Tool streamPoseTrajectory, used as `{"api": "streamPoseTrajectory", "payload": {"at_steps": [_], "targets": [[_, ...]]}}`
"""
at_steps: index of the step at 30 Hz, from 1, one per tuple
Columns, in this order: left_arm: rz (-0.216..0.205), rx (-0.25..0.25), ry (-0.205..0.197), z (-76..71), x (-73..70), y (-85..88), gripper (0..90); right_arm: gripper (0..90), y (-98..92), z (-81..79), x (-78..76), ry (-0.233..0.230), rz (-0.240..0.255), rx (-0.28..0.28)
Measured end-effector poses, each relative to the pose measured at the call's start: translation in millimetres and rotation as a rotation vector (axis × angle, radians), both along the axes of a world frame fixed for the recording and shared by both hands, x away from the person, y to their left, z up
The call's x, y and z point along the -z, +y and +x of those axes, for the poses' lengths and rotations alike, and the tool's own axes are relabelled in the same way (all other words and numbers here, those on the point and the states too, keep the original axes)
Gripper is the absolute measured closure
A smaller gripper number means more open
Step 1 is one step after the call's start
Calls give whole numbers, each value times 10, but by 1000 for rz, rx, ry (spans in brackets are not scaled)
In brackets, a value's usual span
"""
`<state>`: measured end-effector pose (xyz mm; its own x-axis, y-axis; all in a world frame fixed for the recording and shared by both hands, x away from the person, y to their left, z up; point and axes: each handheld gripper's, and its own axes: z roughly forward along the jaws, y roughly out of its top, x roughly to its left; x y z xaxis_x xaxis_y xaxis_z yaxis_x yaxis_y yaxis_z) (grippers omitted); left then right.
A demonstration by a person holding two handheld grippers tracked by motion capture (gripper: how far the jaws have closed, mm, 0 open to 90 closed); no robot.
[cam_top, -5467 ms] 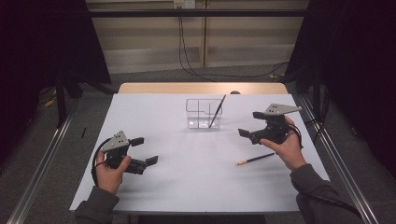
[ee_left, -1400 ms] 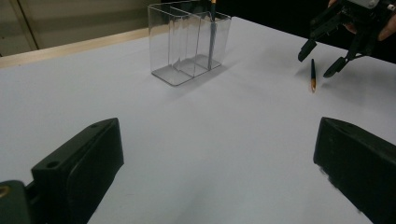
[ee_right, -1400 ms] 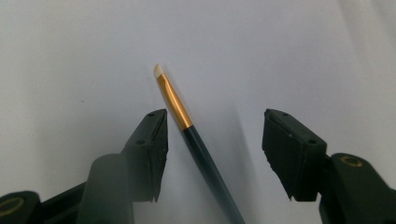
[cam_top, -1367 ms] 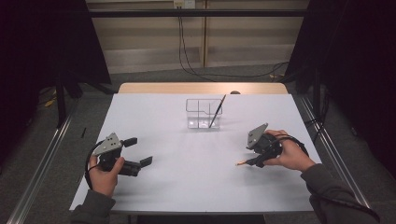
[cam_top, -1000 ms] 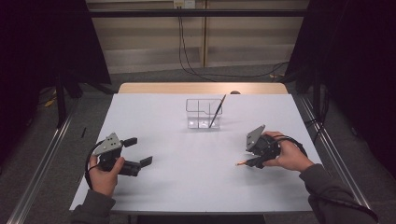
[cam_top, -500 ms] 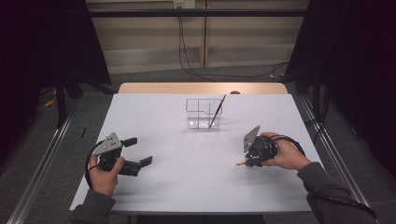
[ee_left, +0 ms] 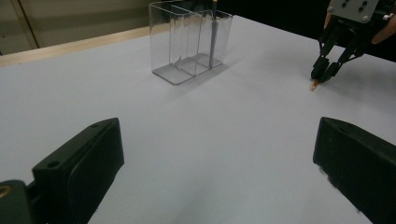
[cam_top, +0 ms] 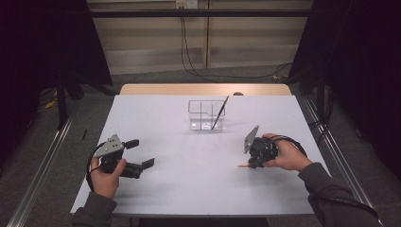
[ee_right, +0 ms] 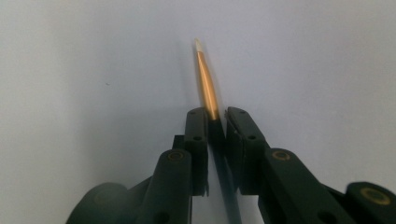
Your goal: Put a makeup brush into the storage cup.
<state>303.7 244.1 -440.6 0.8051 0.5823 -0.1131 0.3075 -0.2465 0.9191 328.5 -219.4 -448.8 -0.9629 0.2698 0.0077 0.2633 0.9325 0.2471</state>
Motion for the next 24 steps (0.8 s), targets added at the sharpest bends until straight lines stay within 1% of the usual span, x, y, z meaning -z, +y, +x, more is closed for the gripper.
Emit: {"api": "streamPoseTrajectory", "payload": {"at_steps": [1,3,6,10,11,12,13,14,15,16,17,19,20,21,23,24], "targets": [[-4,17,-1,9,4,3,16,787,6,4,-1,4,-3,5],[1,11,-1,6,1,0,16,787,9,15,0,6,-5,9],[5,4,-1,3,-2,-1,16,787,18,20,-5,23,-14,50],[7,6,-4,6,-2,0,16,787,29,30,0,23,-14,70],[8,5,-5,7,-2,-1,16,787,34,30,-3,33,-19,77],[-6,20,-2,15,5,-4,16,787,36,36,-2,30,-20,71],[-5,21,-3,15,4,-3,17,787,45,36,-6,36,-30,80],[-12,19,-2,14,5,-10,17,787,51,37,-6,36,-35,86],[-5,23,-5,16,2,-5,17,787,52,47,-1,33,-31,79],[8,7,-4,9,-5,-3,17,788,53,48,-2,40,-31,88],[8,4,-4,8,-6,-2,17,788,51,50,-2,40,-31,91],[-9,20,-3,16,3,1,17,789,43,48,-1,45,-24,105],[2,5,-3,9,0,2,17,790,41,51,0,43,-22,104],[-5,13,-3,12,3,3,17,793,39,48,-3,50,-25,123],[-5,12,-4,12,3,3,18,799,37,52,1,43,-18,124],[-4,14,-6,15,3,6,18,807,38,44,-3,55,-22,142]]}}
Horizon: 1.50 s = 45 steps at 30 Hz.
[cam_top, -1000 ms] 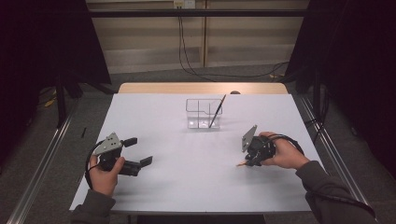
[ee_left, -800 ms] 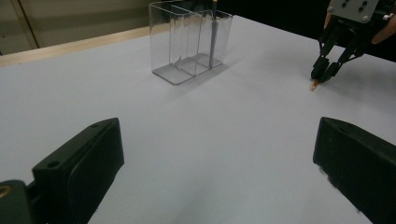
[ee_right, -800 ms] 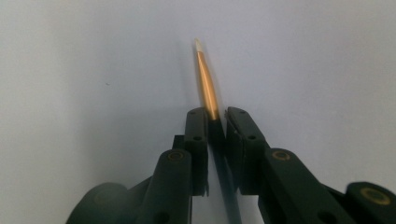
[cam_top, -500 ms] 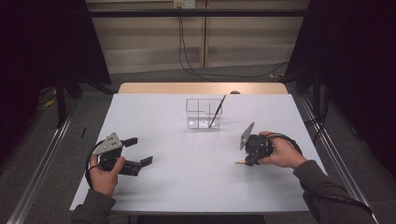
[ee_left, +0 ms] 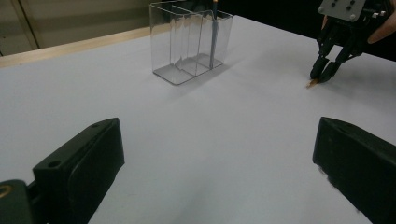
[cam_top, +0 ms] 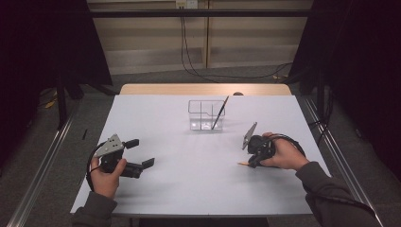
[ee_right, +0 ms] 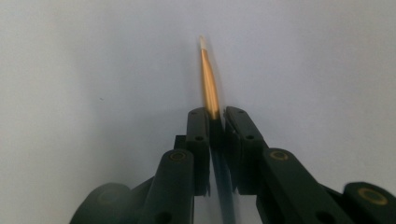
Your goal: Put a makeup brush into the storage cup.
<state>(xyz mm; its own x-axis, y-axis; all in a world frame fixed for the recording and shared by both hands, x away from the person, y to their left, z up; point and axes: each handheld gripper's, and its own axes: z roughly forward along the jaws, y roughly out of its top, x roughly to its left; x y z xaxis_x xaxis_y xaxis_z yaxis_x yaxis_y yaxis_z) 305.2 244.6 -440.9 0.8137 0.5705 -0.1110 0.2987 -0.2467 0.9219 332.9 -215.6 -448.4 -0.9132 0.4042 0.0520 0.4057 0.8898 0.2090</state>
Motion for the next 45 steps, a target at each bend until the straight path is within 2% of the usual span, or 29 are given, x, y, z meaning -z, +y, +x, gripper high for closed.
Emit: {"api": "streamPoseTrajectory", "payload": {"at_steps": [1,4,6,11,27,29,30,35,38,40,42,45], "targets": [[1,-1,-2,1,-1,2,18,818,-7,15,3,1,9,-11],[-4,-2,2,0,-2,0,18,840,-4,12,4,0,8,20],[-3,-2,0,0,-2,0,18,840,-2,20,5,-4,6,11],[4,-15,2,-5,1,-5,19,841,6,18,0,4,-1,41],[11,-18,1,-8,-1,0,20,843,13,27,-6,12,-8,68],[14,-23,0,-10,0,-2,20,843,11,13,-7,19,-4,106],[13,-20,1,-8,1,1,20,843,-6,26,-6,16,4,88],[15,-27,0,-11,-1,0,20,843,-54,31,-17,-6,33,135],[13,-21,2,-8,-1,3,21,843,-72,35,-39,-19,72,160],[16,-21,1,-6,-1,8,20,843,-85,44,-62,-31,91,159],[20,-26,-1,-9,-3,6,21,843,-82,35,-102,-35,119,192],[9,-25,2,-11,-2,4,21,843,-105,55,-136,-64,153,191]]}}
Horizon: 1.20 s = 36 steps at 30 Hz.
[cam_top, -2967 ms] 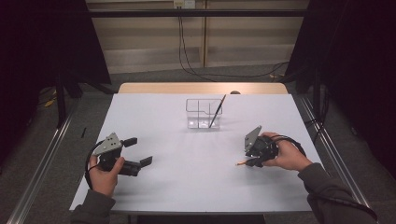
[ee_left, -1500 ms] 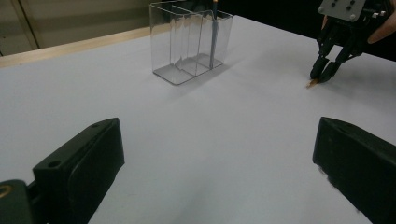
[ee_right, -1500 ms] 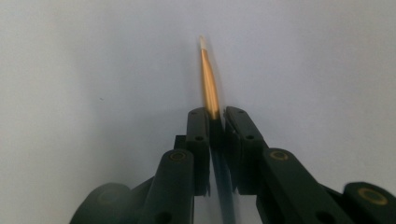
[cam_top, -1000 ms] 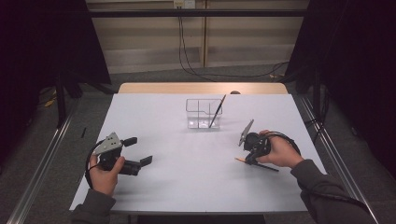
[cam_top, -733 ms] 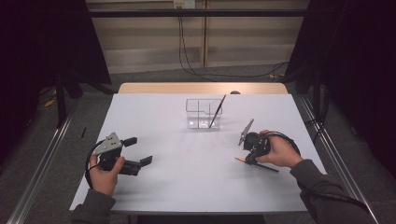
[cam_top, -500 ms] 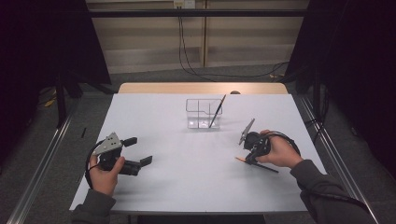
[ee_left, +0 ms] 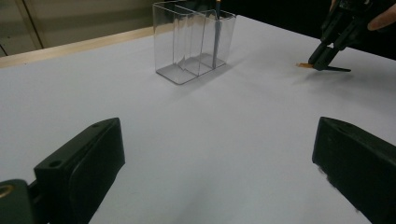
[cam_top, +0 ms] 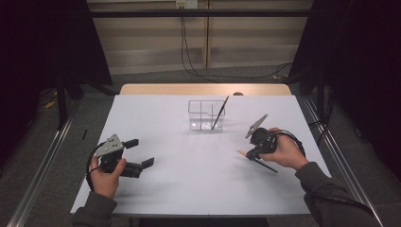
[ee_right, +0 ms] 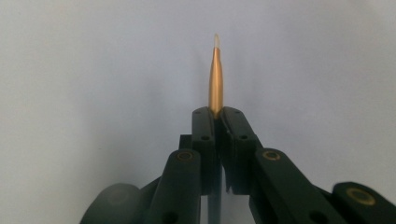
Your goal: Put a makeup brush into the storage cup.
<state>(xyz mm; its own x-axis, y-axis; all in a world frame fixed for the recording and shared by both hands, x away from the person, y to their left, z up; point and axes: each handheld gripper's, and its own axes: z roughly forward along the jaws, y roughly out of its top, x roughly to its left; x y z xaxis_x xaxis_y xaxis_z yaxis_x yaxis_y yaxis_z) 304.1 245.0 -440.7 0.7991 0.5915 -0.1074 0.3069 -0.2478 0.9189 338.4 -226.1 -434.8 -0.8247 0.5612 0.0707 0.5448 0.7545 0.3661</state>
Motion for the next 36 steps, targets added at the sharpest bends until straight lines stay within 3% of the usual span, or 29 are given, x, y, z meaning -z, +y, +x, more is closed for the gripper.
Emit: {"api": "streamPoseTrajectory", "payload": {"at_steps": [4,11,17,20,30,36], "targets": [[-6,15,-2,6,1,11,21,844,-10,-11,-26,-4,32,41],[3,-2,-5,1,-5,11,21,844,-62,-7,-82,-42,122,89],[-17,16,-4,10,-1,15,21,844,-121,0,-128,-87,188,127],[-1,-2,-3,2,-6,15,22,844,-158,0,-148,-116,234,153],[-14,7,-2,9,-1,16,22,844,-209,-12,-221,-208,337,204],[-7,-11,-6,1,-8,19,22,844,-224,-20,-257,-253,405,231]]}}
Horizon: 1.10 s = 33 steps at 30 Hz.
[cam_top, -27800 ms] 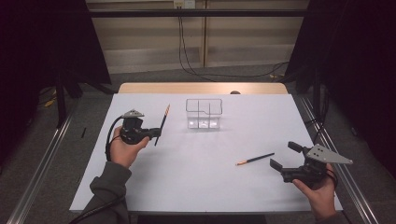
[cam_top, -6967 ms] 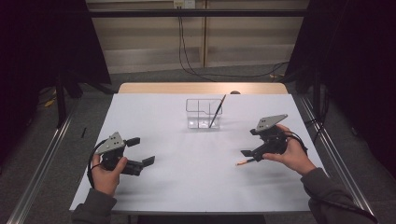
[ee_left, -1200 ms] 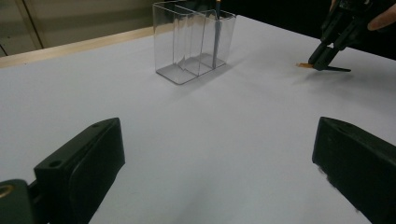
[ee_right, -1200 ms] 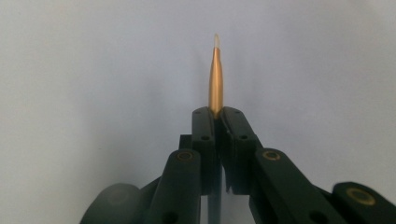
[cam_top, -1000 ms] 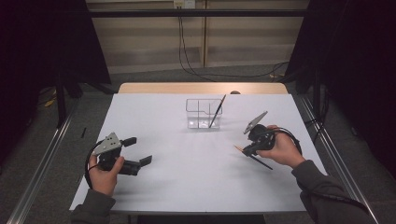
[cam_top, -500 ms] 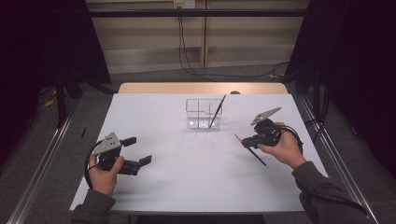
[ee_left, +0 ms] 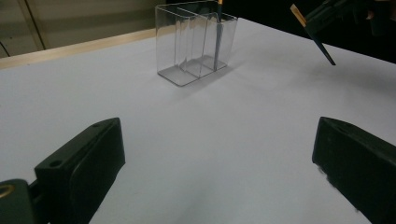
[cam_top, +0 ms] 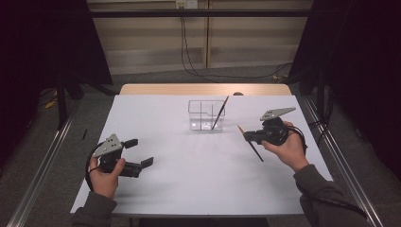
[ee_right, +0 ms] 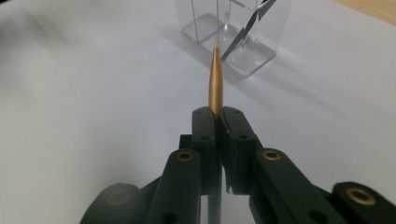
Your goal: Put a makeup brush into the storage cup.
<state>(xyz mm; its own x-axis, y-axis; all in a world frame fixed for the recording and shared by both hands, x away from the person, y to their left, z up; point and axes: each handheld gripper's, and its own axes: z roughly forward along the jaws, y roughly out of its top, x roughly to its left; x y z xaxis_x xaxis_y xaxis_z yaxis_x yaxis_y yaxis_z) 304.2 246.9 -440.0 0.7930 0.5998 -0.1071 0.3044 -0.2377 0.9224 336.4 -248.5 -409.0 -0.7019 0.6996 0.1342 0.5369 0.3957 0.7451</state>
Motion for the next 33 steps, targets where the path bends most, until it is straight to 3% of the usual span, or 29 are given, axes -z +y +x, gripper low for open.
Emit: {"api": "streamPoseTrajectory", "payload": {"at_steps": [13,15,29,30,32,33], "targets": [[-25,21,4,10,9,6,22,844,0,-9,-61,-130,131,79],[-8,4,5,0,-1,9,22,844,5,-12,-76,-146,152,92],[-8,0,3,-2,-2,22,22,844,60,6,-122,-253,252,146],[-27,18,5,6,5,22,22,843,62,9,-123,-260,258,146],[-12,5,2,-1,-4,26,22,843,72,14,-130,-274,266,155],[-27,17,4,6,2,27,22,843,78,16,-132,-281,270,156]]}}
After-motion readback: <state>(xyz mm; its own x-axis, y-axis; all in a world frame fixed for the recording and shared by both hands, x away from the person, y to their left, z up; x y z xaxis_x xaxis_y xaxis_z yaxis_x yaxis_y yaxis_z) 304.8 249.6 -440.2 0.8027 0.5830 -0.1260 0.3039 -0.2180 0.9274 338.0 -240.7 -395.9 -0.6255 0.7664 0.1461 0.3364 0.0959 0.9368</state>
